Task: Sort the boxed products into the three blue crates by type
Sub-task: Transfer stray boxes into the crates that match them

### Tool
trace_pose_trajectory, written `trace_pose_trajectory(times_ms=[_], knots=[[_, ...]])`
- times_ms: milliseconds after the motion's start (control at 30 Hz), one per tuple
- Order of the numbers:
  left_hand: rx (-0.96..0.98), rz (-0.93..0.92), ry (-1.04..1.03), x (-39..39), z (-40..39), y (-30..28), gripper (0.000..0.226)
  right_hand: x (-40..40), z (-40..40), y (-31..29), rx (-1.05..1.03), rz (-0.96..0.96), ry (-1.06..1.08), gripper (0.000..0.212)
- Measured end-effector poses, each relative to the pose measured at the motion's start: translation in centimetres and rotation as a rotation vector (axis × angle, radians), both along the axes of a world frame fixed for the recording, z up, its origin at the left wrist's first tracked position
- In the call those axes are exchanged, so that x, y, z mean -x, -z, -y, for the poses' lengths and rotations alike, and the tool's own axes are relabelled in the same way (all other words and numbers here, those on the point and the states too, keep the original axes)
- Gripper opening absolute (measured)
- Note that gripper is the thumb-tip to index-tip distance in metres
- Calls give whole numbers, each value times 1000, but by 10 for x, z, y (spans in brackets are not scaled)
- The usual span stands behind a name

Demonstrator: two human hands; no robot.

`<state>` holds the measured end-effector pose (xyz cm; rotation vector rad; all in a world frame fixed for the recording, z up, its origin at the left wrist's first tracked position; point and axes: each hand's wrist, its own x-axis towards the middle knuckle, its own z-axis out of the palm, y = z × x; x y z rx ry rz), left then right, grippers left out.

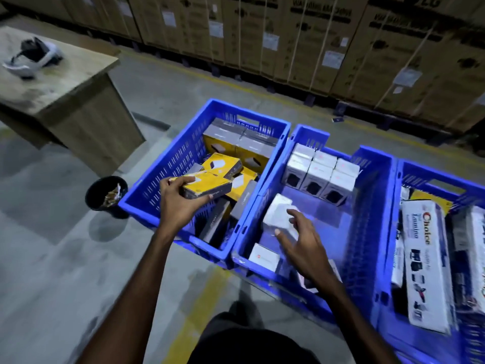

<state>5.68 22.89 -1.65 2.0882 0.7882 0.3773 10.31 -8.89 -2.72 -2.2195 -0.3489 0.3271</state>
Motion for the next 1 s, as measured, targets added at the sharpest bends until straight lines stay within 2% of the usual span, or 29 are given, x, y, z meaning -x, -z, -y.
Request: trace_pose_trajectory(times_ms=[200,300,400,533,667,833,1000], knots=[[-2,-238,183,-26,-18,20,91,4,-12,4,14,-13,-9,53],[-148,-269,219,-29,-3,23,77,2,-10,3,5,-4,4,54],[-293,-199,252,-30,27,19,60,-1,0,4,-3,-4,37,53],[-329,-25,410,-33,88,12,43,-5,25,1,-55,-10,125,47],[-257,141,682,-38,173,11,38,-9,68,-6,-69,66,271,39],[-163,178,998,-49,276,19,34,-7,143,-20,-39,180,406,34],[-195,183,1093,-85,355,22,34,-18,231,-20,10,203,569,32]])
